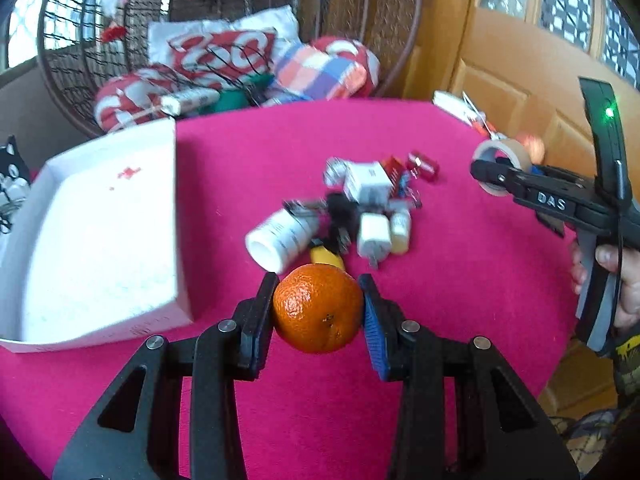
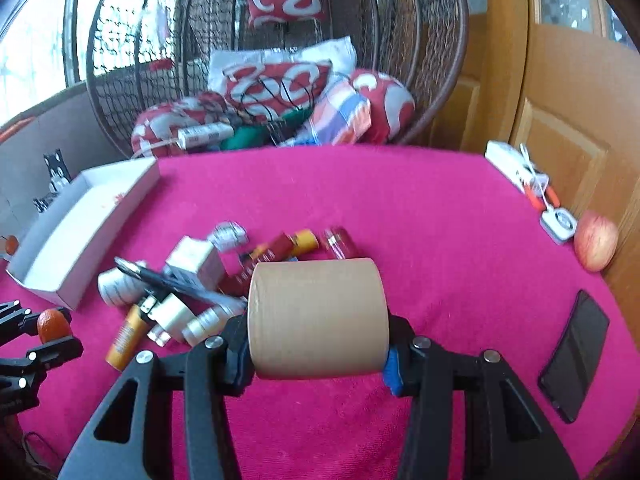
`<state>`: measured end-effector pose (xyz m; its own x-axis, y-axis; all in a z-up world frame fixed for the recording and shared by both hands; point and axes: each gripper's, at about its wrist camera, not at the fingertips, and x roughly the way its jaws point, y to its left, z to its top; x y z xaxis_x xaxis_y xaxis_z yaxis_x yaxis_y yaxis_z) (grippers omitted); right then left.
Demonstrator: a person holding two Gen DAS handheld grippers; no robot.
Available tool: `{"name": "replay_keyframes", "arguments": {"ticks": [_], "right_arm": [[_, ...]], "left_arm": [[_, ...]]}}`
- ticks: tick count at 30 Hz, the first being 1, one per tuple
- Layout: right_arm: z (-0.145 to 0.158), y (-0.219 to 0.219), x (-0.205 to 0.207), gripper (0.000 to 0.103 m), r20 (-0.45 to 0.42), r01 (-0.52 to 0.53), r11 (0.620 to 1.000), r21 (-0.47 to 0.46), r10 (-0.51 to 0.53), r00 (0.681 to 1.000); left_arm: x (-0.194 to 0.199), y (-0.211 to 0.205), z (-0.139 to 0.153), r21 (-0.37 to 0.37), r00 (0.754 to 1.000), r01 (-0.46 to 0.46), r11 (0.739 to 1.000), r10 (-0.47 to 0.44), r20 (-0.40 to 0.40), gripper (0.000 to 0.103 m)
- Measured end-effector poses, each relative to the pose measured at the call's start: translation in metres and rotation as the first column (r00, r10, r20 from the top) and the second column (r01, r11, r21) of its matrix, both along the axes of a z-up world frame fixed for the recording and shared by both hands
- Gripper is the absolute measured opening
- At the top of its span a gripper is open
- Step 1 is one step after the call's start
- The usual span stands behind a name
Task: Organize rigid objects
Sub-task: 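Carry both into the white tray and open both tools to release them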
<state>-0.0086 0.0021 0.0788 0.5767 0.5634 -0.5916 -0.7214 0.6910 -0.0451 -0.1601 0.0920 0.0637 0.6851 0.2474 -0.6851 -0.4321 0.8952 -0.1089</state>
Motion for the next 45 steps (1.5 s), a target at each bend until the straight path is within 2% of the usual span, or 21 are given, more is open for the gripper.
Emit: {"name": "replay_keyframes", "arguments": {"ticks": [10, 19, 25, 33, 39, 45], "right_arm": [[0.039, 0.022, -0.023, 0.049, 0.081, -0.071, 0.997, 0.041, 0.068, 0.994], [0.06, 0.06, -0.042, 0.049, 0.087, -0.17, 0.982, 0.078, 0.163, 0.983], [0.071, 0.097, -0.063, 0.049, 0.101, -0.265, 0.961, 0.075, 0.257, 0.961], [0.072, 0.157, -0.093, 0.049, 0.072, -0.384, 0.922, 0.057, 0.379, 0.922], [0.051, 0.213, -0.102, 0.049, -0.044, -0.439, 0.897, 0.058, 0.442, 0.896], [0.014, 0.256, -0.109, 0.049, -0.107, -0.452, 0.892, -0.003, 0.45, 0.887]], "left_arm": [[-0.04, 0.044, 0.038, 0.037, 0.982, -0.161, 0.986, 0.157, 0.106, 0.039], [-0.093, 0.099, 0.062, 0.063, 0.927, -0.356, 0.933, 0.343, 0.153, 0.039], [-0.113, 0.125, 0.066, 0.112, 0.891, -0.45, 0.886, 0.438, 0.117, 0.039], [-0.112, 0.158, 0.052, 0.115, 0.866, -0.5, 0.858, 0.496, 0.061, 0.039], [-0.094, 0.189, 0.026, 0.117, 0.843, -0.533, 0.838, 0.537, -0.006, 0.04], [-0.074, 0.221, -0.001, 0.091, 0.838, -0.533, 0.841, 0.54, -0.082, 0.04]]}}
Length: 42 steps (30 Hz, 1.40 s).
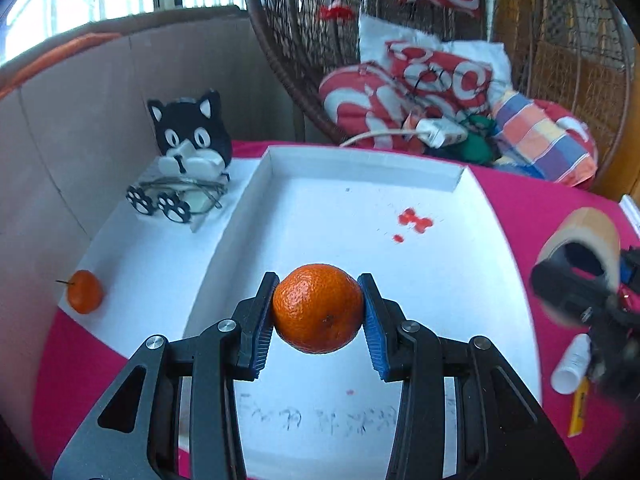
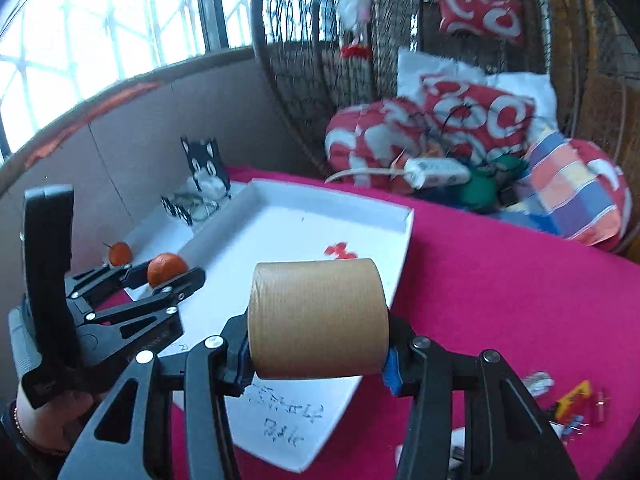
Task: Organize rigid objects
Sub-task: 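Carry both into the white tray and open both tools to release them, then move both open tools back over the pile of items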
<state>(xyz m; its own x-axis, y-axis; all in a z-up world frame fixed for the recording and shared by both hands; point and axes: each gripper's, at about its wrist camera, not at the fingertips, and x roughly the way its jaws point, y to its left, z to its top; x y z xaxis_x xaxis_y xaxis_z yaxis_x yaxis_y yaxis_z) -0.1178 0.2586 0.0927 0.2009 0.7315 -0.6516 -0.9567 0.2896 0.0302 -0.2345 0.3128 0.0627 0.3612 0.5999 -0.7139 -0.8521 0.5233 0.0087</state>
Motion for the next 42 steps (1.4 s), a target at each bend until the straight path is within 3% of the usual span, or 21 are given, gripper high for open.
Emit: {"name": "replay_keyframes", "arguments": {"ticks": [4, 10, 12, 13, 16, 18, 19, 22, 31, 42], "right_arm": [[-0.025, 0.021, -0.002, 0.049, 0.013, 0.004, 0.998, -0.06, -0.003, 1.0], [-0.046, 0.035, -0.003, 0.049, 0.041, 0.001, 0.996, -0.084, 0.002, 0.999], [-0.049, 0.038, -0.005, 0.049, 0.052, 0.001, 0.996, -0.088, 0.004, 0.999], [-0.05, 0.039, -0.006, 0.05, 0.056, 0.002, 0.996, -0.09, 0.003, 0.998], [-0.05, 0.038, -0.007, 0.05, 0.071, 0.0, 0.998, -0.07, 0.005, 0.997], [-0.046, 0.036, -0.009, 0.066, 0.099, 0.007, 0.999, -0.047, -0.002, 0.995], [-0.044, 0.034, -0.009, 0.089, 0.106, 0.004, 1.0, -0.029, -0.001, 0.994], [-0.037, 0.027, -0.012, 0.103, 0.13, 0.016, 1.0, 0.007, -0.016, 0.991], [0.002, -0.012, -0.01, 0.103, 0.173, 0.065, 0.991, 0.121, -0.086, 0.981], [0.022, -0.067, 0.013, 0.103, 0.103, 0.156, 0.97, 0.188, -0.178, 0.979]], "left_arm": [[0.01, 0.017, -0.017, -0.043, 0.998, -0.02, 0.999, 0.017, -0.053, 0.04], [0.011, 0.027, -0.027, -0.051, 0.998, -0.045, 0.998, 0.042, -0.049, 0.042], [0.009, 0.029, -0.026, -0.04, 0.998, -0.055, 0.998, 0.053, -0.033, 0.068], [0.007, 0.029, -0.025, -0.034, 0.998, -0.06, 0.998, 0.059, -0.023, 0.09], [0.002, 0.029, -0.019, 0.01, 0.996, -0.086, 0.996, 0.086, -0.018, 0.103], [-0.004, 0.029, -0.015, 0.012, 0.995, -0.098, 0.995, 0.097, 0.008, 0.103], [-0.006, 0.029, -0.012, 0.013, 0.995, -0.101, 0.995, 0.101, 0.021, 0.103], [-0.013, 0.022, -0.002, 0.037, 0.993, -0.103, 0.994, 0.101, 0.056, 0.103], [-0.02, -0.019, 0.037, 0.098, 0.984, -0.085, 0.992, 0.068, 0.163, 0.103], [-0.002, -0.065, 0.06, 0.139, 0.983, -0.02, 0.99, -0.006, 0.181, 0.103]]}}
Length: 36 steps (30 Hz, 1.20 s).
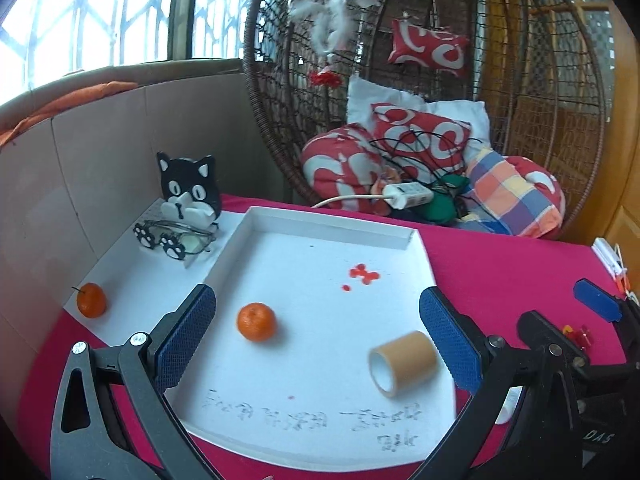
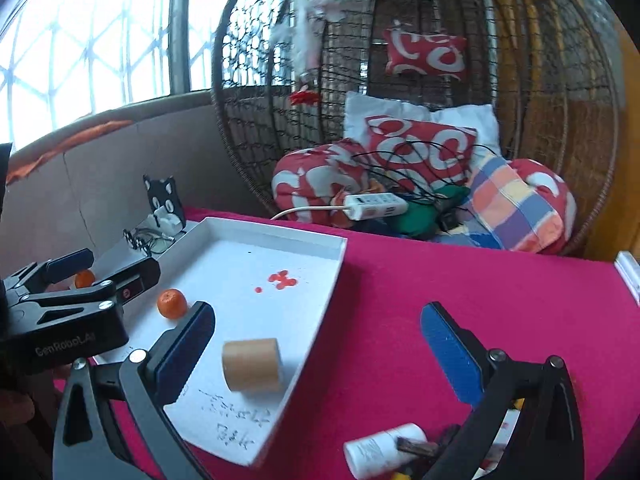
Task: Organize rigid objects
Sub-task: 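Move both open tools back over the pile of items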
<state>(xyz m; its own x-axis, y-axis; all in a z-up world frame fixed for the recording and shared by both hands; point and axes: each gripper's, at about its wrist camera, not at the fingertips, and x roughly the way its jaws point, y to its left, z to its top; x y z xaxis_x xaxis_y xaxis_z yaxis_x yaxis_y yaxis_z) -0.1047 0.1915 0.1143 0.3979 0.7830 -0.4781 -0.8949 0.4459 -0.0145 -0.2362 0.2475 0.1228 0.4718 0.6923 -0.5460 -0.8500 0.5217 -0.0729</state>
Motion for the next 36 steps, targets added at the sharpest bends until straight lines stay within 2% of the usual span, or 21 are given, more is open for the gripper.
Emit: {"name": "replay_keyframes", "arguments": {"ticks": [3, 5, 8, 11, 14, 17, 19, 22, 24, 26, 29, 32, 36], "right_arm": [[0.007, -0.022, 0.005, 0.103, 0.014, 0.031, 0.999, 0.036, -0.032, 0.999], [0.015, -0.044, 0.008, 0.103, 0.041, 0.092, 0.99, 0.104, -0.097, 0.994], [0.034, -0.084, 0.017, 0.103, 0.074, 0.205, 0.949, 0.239, -0.228, 0.971], [0.049, -0.114, 0.036, 0.103, 0.042, 0.243, 0.923, 0.299, -0.268, 0.963], [0.057, -0.143, 0.057, 0.103, 0.001, 0.303, 0.89, 0.341, -0.323, 0.947], [0.056, -0.165, 0.073, 0.103, -0.019, 0.354, 0.871, 0.341, -0.37, 0.929], [0.047, -0.174, 0.083, 0.103, -0.038, 0.387, 0.863, 0.325, -0.397, 0.917], [0.031, -0.183, 0.097, 0.103, -0.088, 0.418, 0.863, 0.282, -0.411, 0.907], [0.021, -0.191, 0.103, 0.103, -0.118, 0.419, 0.872, 0.255, -0.402, 0.908], [0.013, -0.195, 0.108, 0.103, -0.141, 0.406, 0.883, 0.234, -0.382, 0.913], [0.0, -0.196, 0.121, 0.103, -0.18, 0.373, 0.907, 0.195, -0.34, 0.923], [-0.016, -0.198, 0.141, 0.103, -0.239, 0.382, 0.914, 0.134, -0.345, 0.908], [-0.038, -0.195, 0.169, 0.103, -0.245, 0.399, 0.917, 0.028, -0.381, 0.892]], "left_arm": [[0.007, -0.01, 0.004, 0.007, 1.0, 0.02, 1.0, -0.02, -0.003, 0.103], [0.011, -0.018, 0.005, 0.013, 0.999, 0.039, 0.999, -0.039, -0.005, 0.103], [0.018, -0.03, 0.005, 0.009, 0.996, 0.09, 0.996, -0.09, 0.002, 0.103], [0.028, -0.044, 0.005, 0.008, 0.988, 0.152, 0.988, -0.152, 0.013, 0.103], [0.048, -0.063, 0.0, 0.017, 0.974, 0.228, 0.973, -0.228, -0.01, 0.103], [0.066, -0.077, -0.01, -0.012, 0.954, 0.299, 0.954, -0.299, -0.026, 0.103], [0.081, -0.085, -0.02, -0.042, 0.929, 0.366, 0.929, -0.368, -0.043, 0.103], [0.11, -0.092, -0.045, -0.123, 0.862, 0.476, 0.871, -0.49, -0.129, 0.103], [0.123, -0.097, -0.059, -0.164, 0.829, 0.508, 0.846, -0.531, -0.173, 0.103], [0.133, -0.1, -0.071, -0.188, 0.811, 0.518, 0.834, -0.549, -0.203, 0.102], [0.146, -0.102, -0.082, -0.218, 0.8, 0.516, 0.829, -0.557, -0.225, 0.102], [0.157, -0.105, -0.087, -0.224, 0.781, 0.527, 0.82, -0.571, -0.252, 0.099], [0.159, -0.104, -0.093, -0.237, 0.769, 0.53, 0.814, -0.579, -0.272, 0.096]]}}
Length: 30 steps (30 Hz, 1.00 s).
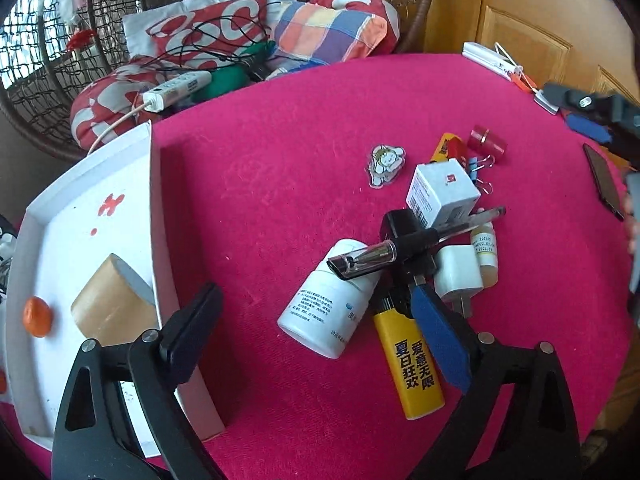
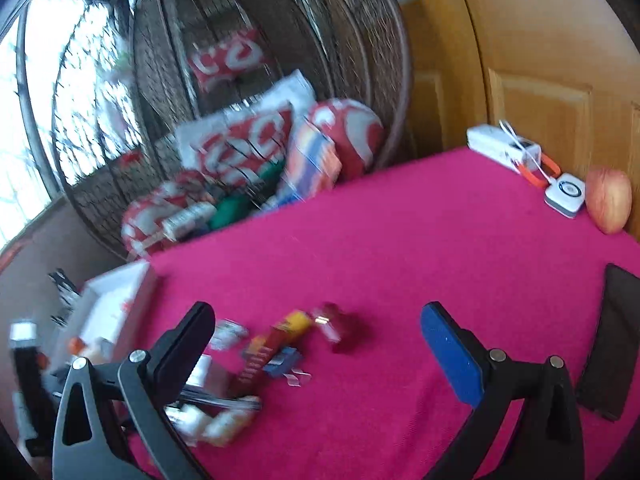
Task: Organize rigid objects
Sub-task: 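Move both open tools back over the pile of items, then grasp the white pill bottle with the left tool while the right tool grasps the dark red cylinder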
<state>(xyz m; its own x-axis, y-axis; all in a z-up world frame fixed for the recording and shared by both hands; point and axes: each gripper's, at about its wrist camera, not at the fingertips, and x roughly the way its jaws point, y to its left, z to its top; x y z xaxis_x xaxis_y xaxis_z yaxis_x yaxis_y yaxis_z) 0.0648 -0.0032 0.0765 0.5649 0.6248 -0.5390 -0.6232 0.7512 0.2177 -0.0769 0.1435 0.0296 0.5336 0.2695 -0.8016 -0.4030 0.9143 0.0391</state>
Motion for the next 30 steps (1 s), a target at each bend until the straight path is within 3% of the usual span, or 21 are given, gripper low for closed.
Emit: {"name": "replay_keyframes", "arguments": {"ticks": [4, 9, 14, 18, 23, 30], "right_arm": [[-0.017, -0.001, 0.023, 0.09, -0.087, -0.024, 0.999, -0.038, 0.021, 0.996], [-0.03, -0.005, 0.042, 0.078, -0.113, -0.018, 0.996, -0.091, 0.008, 0.994], [-0.038, 0.02, 0.035, 0.06, -0.073, -0.119, 0.976, -0.183, 0.108, 0.992], [-0.041, 0.041, 0.03, 0.056, -0.053, -0.158, 0.963, -0.218, 0.15, 0.987], [-0.052, 0.06, 0.038, 0.032, -0.086, -0.185, 0.947, -0.263, 0.168, 0.982], [-0.052, 0.054, 0.037, 0.028, -0.073, -0.165, 0.952, -0.256, 0.151, 0.986]], "left_arm": [[0.001, 0.002, -0.005, -0.016, 1.0, -0.002, 1.0, 0.001, -0.01, 0.086], [0.003, 0.006, -0.009, -0.029, 1.0, 0.003, 1.0, -0.004, -0.018, 0.08], [0.007, 0.006, -0.009, -0.059, 1.0, 0.011, 0.998, -0.011, -0.004, 0.073], [0.008, 0.004, -0.009, -0.054, 0.999, 0.035, 0.998, -0.036, -0.003, 0.07], [0.01, 0.0, -0.006, -0.05, 0.997, 0.072, 0.996, -0.073, -0.009, 0.052], [0.002, 0.011, -0.001, -0.059, 0.995, 0.093, 0.994, -0.094, -0.022, 0.052]]}}
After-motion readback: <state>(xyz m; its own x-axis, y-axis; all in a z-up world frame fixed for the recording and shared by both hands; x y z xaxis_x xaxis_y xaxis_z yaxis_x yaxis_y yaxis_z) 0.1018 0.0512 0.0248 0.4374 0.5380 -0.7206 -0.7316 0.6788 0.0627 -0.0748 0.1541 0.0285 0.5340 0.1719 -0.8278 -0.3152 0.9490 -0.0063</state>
